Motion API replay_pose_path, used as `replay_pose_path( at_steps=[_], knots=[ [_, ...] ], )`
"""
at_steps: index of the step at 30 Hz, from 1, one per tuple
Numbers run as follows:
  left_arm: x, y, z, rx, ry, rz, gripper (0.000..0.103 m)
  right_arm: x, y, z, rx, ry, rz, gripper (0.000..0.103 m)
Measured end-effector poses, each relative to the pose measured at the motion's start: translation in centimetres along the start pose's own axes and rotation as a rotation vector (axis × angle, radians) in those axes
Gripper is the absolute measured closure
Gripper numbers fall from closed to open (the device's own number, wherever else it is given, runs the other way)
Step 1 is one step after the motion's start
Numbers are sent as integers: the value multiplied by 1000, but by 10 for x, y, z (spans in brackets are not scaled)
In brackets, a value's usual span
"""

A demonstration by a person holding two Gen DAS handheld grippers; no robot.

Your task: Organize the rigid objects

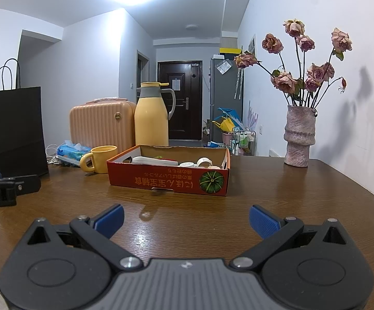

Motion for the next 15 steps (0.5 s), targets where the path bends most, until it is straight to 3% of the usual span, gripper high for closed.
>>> replay_pose_path(
  at_steps=[15],
  knots=[
    [2, 3, -2, -8, 7, 7, 0, -5, 0, 1, -8, -3, -3, 0]
  ],
)
Point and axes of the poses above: each gripper's, at about its wrist camera, not at the fingertips, and z roughly the way its jaws point, x to its right, y to its underside, the point moved 4 cm from there along z, roughly the way its jaws point, and after that the axes turned 7 degrees about -x, right-handed, at the moved point
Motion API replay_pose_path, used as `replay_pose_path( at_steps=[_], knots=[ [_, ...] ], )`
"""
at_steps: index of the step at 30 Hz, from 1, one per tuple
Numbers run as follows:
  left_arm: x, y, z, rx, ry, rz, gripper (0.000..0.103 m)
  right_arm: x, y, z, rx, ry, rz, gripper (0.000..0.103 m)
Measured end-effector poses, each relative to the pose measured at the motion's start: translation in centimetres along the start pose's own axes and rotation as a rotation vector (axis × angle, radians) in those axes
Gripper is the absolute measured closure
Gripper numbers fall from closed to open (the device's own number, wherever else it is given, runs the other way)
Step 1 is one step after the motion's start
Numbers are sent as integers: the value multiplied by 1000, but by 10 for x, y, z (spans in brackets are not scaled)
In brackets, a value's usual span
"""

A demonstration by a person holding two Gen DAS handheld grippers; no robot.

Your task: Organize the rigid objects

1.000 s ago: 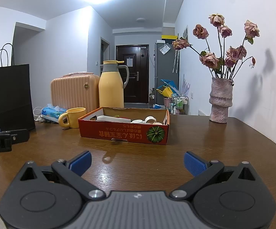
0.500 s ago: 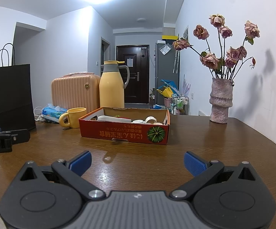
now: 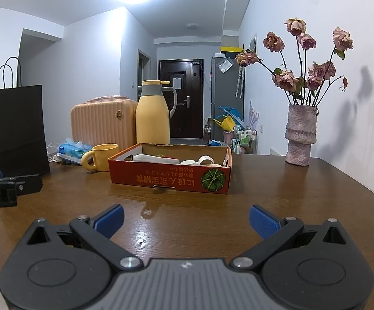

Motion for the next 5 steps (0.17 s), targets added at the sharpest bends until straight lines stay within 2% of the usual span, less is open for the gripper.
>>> replay_pose_path(
  at_steps=[5],
  knots=[
    [-1, 1, 0, -3, 5, -11, 0, 0, 1, 1, -5, -2, -1, 0]
  ],
)
Point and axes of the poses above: each gripper's, at about its wrist camera, not at the fingertips, and z roughly the way its jaws point, x to its right, y to its underside, the point moved 4 cm from there along z, roughly the way its jaws point, and after that the axes turned 7 degrees about -x, right-handed, at the moved point
